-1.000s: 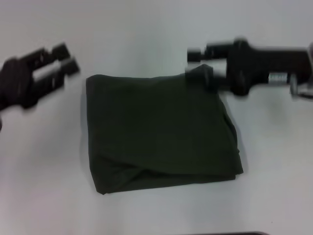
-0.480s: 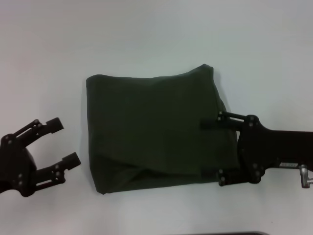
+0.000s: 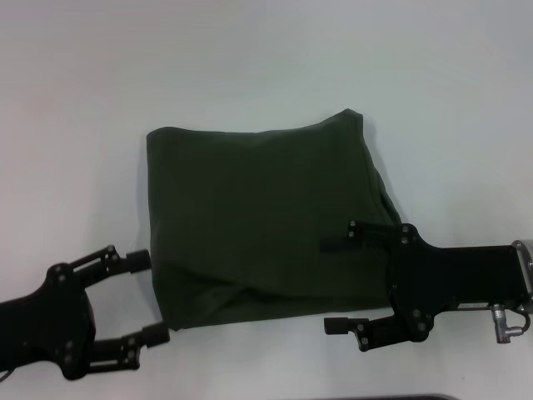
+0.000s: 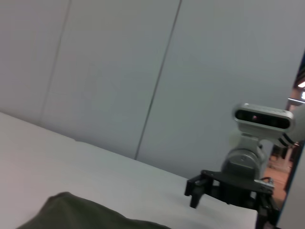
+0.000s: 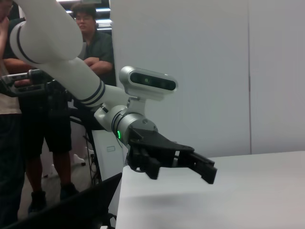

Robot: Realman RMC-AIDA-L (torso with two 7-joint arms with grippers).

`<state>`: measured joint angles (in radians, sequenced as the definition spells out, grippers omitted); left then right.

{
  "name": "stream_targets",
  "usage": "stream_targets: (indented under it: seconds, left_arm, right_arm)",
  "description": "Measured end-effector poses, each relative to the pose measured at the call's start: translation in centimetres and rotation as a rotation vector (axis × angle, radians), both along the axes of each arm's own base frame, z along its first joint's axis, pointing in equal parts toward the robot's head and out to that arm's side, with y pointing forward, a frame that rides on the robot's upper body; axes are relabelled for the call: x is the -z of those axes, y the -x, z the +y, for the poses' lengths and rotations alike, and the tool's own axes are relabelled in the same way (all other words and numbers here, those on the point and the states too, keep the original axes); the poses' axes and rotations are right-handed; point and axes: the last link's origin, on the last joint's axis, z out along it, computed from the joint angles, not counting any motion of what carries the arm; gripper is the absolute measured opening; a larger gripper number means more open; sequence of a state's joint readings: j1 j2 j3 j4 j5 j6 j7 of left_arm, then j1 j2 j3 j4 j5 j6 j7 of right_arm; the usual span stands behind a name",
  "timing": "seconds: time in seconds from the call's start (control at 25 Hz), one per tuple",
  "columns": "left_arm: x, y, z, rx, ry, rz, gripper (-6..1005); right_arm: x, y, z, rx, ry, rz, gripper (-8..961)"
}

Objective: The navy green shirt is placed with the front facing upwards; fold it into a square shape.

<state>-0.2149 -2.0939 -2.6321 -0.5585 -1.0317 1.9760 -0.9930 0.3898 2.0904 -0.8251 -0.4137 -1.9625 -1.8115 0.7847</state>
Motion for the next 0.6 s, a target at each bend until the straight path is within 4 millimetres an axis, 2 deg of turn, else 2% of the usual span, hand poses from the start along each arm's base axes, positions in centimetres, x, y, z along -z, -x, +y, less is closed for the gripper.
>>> stream_targets:
  seconds: [0.6]
  left_arm:
    - [0.29,-0.32,-0.08,0.024,0.058,-0.006,903]
  right_arm:
    - [0.17,0.02,0.65,0.028,-0.028,-0.001,914]
